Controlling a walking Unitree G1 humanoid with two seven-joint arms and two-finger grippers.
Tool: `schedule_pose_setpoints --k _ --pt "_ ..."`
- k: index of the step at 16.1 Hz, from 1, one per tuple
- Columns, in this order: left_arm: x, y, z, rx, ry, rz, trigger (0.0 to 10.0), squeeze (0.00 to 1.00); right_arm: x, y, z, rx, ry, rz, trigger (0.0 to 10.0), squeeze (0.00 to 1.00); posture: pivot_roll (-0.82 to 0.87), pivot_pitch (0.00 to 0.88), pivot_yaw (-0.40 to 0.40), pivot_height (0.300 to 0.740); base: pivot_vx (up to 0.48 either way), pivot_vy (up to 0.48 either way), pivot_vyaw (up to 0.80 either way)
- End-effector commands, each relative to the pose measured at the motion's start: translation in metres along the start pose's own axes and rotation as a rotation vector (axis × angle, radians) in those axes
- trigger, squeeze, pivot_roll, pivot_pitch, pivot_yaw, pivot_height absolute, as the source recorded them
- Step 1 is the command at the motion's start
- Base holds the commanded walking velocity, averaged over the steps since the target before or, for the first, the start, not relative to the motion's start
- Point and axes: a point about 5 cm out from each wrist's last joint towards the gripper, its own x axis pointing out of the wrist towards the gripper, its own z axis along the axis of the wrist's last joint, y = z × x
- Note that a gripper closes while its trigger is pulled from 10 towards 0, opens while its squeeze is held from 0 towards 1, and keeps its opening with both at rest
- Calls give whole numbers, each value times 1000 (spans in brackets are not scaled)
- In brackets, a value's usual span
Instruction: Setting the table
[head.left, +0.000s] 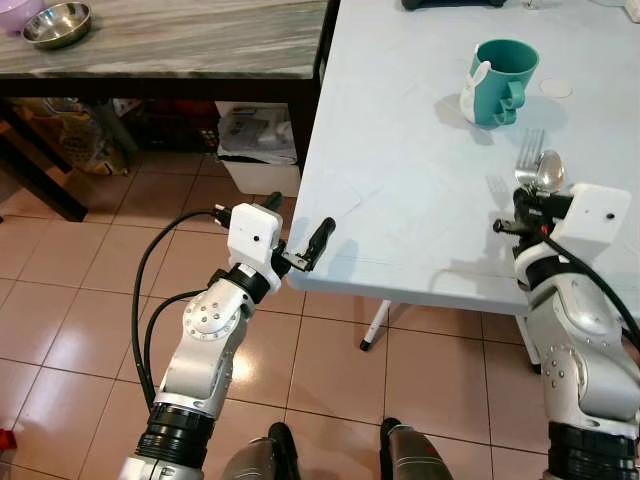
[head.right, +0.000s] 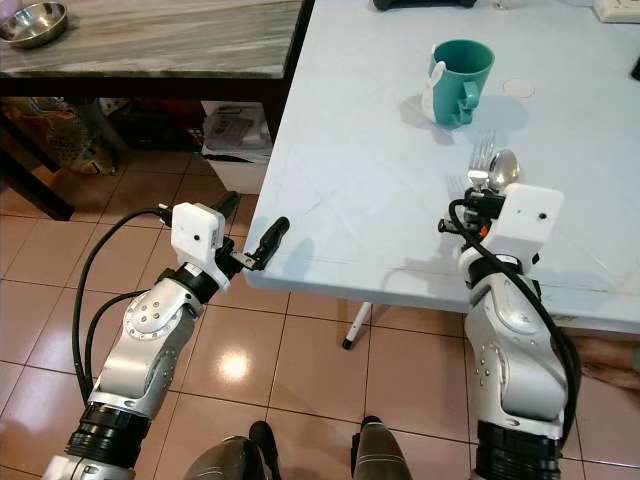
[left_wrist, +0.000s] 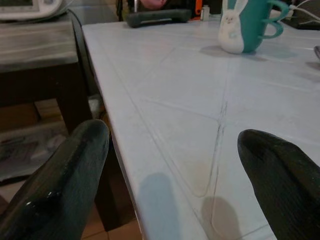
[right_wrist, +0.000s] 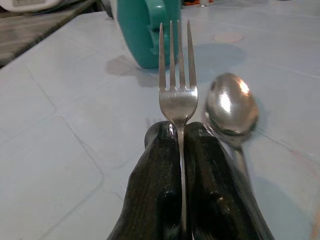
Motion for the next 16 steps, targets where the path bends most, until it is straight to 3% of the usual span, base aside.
schedule_pose_setpoints --k 1,8,16 --pt "0 2 -3 4 14 10 10000 0 -3 1 3 4 -22 -11 10000 0 -324 236 117 740 0 0 0" --pt "5 0 -4 -5 8 9 10000 0 -3 1 2 1 -34 -18 10000 0 -326 225 123 740 0 210 -451" --pt "6 0 -6 0 16 -2 10000 0 1 -2 3 -3 -50 -38 10000 0 -323 213 131 740 0 336 0"
